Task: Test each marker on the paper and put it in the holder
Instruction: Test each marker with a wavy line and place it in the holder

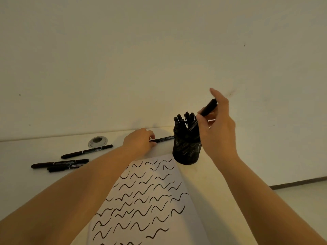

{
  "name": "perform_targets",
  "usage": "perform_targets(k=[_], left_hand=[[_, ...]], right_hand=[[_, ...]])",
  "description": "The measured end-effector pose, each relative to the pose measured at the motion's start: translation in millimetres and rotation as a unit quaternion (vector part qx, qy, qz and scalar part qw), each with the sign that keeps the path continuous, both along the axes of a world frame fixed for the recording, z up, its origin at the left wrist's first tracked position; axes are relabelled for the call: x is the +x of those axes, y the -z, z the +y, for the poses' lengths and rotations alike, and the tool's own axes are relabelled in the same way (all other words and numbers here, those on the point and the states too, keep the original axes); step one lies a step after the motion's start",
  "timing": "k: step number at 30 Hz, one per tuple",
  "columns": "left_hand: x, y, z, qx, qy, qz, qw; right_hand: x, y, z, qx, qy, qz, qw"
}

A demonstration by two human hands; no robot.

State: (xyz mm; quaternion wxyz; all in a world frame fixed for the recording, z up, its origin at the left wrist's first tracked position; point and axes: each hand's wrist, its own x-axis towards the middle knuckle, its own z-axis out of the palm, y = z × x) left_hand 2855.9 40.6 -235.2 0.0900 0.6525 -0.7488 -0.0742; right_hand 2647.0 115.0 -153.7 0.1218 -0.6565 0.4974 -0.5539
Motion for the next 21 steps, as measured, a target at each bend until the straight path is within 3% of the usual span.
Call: perform_targets(k=[16,21], left_hand=[[-0.4,5.6,-1.5,-0.009,-0.017,0.017,1.000],[14.6,-2.0,8.4,0.004,-0.042,0.094,0.995]], right_hand=[[19.3,16.4,-6.6,-0.016,0.066,0.225,0.972],[16.5,31.7,-6.4,0.001,0.083,0.288,0.954]])
